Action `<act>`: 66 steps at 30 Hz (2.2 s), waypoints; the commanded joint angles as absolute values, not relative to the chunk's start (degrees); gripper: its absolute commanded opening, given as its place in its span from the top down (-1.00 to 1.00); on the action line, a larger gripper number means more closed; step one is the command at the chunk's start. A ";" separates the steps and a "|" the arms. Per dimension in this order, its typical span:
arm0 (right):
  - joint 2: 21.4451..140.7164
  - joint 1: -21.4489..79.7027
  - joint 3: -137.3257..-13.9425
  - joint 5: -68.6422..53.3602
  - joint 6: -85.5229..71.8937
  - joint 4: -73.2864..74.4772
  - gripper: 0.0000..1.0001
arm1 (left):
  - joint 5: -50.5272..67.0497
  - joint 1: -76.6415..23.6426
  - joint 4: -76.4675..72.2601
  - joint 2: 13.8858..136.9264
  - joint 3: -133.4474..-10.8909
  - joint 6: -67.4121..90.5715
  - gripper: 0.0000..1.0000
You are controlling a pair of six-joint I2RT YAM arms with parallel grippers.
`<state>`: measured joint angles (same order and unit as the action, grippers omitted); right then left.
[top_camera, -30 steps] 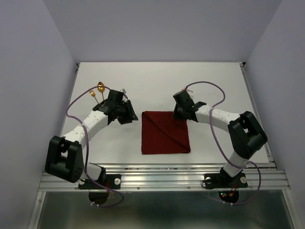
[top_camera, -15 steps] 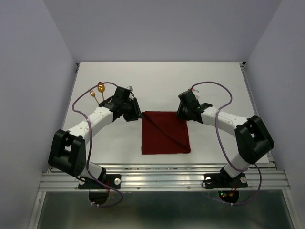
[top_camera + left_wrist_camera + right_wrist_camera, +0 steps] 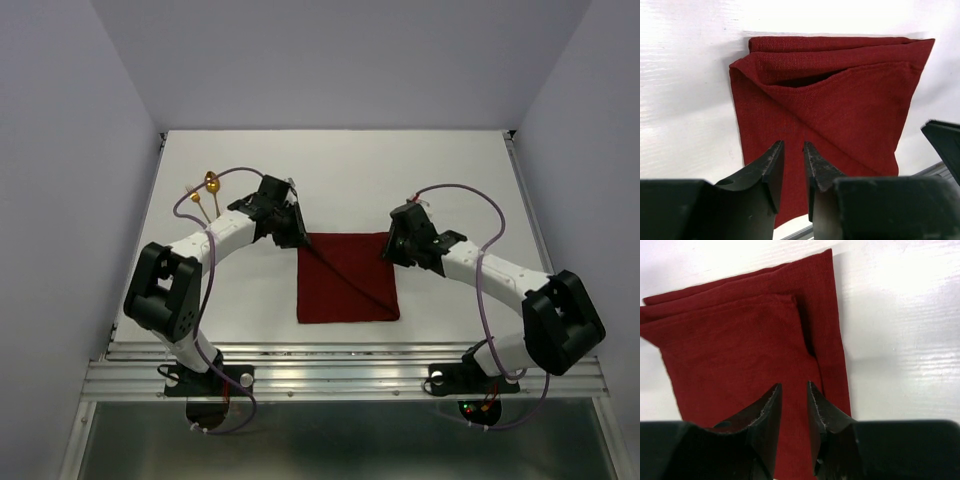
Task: Fold the napkin into a case and place the utensils inside
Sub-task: Smooth out the upper triangle-folded napkin at the center of the board.
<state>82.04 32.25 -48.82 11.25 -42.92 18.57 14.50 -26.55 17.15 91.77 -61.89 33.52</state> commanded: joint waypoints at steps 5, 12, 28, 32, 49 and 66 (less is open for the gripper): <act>72.60 31.90 -43.60 2.12 -43.59 22.32 0.63 | 15.73 -27.86 14.77 96.33 -66.71 33.49 0.55; 67.50 34.27 -37.62 -2.63 -46.23 25.75 0.70 | 14.94 -27.86 14.85 101.15 -71.54 32.35 0.65; 70.67 36.12 -40.34 5.71 -42.37 30.85 0.67 | 8.63 -27.95 16.00 104.60 -78.49 30.32 0.78; 68.83 36.12 -43.41 6.68 -42.36 32.78 0.70 | 6.42 -27.95 16.35 98.19 -77.35 31.11 0.76; 72.49 40.08 -38.50 3.06 -47.02 26.11 0.69 | 3.61 -30.41 13.63 90.69 -61.26 34.37 1.00; 70.14 40.08 -41.66 9.94 -44.38 32.34 0.69 | 2.64 -30.50 12.92 102.75 -71.89 31.55 1.00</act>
<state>73.97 39.83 -38.46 7.97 -45.19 29.65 3.77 -30.28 13.10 105.08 -69.06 32.91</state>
